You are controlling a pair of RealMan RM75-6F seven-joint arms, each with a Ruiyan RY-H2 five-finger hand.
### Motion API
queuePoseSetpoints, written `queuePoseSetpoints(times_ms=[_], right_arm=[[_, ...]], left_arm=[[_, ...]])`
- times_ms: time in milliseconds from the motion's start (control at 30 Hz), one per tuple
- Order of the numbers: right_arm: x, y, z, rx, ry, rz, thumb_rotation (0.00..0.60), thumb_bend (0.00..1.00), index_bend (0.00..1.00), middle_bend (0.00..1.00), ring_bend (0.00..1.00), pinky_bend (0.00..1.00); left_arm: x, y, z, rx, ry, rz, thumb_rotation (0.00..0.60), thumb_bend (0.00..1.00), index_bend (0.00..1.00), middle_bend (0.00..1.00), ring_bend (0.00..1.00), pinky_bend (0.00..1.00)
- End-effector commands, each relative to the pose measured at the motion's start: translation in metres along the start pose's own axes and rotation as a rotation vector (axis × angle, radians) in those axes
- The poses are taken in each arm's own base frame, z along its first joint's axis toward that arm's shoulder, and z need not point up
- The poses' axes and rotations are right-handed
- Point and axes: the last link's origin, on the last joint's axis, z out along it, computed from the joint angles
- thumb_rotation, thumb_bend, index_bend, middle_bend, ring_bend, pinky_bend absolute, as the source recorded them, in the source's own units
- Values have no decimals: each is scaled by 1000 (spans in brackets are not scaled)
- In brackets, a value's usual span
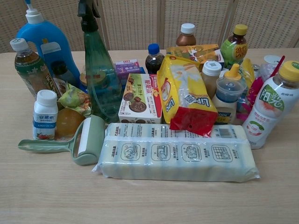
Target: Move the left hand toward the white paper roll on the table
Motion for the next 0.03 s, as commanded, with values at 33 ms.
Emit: queuePoseSetpoints(times_ms=[33], right_arm=[[0, 0, 0, 0, 1, 0, 390, 148, 0, 39, 0, 0]], left_arm=[[0, 2, 1, -4, 1, -5, 600, 219, 603, 622, 706, 356]])
